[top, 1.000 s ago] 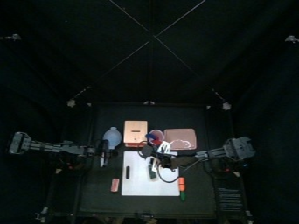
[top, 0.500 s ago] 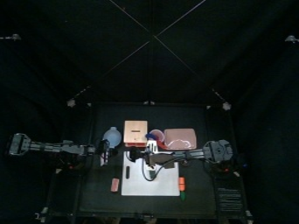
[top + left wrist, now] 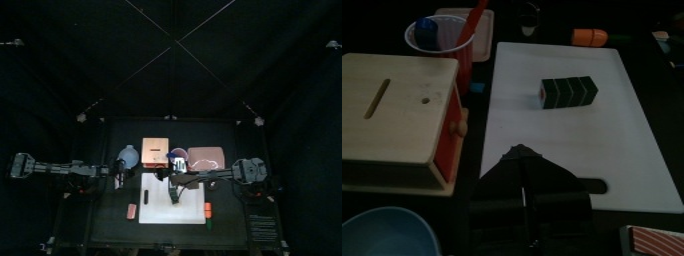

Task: Place sushi on board then cut the sushi with the knife then place the pieces on the plate
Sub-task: Pick knife at handle with right hand

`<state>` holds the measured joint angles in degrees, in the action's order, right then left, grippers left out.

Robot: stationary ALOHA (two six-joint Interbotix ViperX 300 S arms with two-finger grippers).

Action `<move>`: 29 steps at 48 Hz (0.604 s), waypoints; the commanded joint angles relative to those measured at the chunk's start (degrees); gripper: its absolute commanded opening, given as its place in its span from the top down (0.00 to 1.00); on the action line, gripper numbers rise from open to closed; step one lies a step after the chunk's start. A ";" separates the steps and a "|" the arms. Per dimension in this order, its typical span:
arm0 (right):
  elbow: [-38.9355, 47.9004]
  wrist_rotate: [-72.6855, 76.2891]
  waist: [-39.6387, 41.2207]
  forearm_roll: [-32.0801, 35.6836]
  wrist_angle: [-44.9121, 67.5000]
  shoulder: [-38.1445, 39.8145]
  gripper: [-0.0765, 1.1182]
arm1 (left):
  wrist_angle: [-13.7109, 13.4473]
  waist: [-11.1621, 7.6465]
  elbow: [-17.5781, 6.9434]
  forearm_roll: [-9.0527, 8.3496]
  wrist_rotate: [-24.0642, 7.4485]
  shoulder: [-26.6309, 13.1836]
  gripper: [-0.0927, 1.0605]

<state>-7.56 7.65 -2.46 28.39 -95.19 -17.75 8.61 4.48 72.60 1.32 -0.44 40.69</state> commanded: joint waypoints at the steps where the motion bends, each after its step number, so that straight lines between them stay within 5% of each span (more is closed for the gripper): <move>1: 0.00 -0.18 1.14 0.97 0.35 3.25 0.22 | 0.26 0.18 -0.79 -0.18 -0.09 -0.09 0.93; 29: -0.53 -0.53 2.29 -1.14 0.97 3.08 0.62 | 0.26 0.70 -0.70 -0.26 -0.18 -0.09 0.93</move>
<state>-6.86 7.21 -0.44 27.33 -94.31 -17.75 8.70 5.01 72.60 1.23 -0.53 40.78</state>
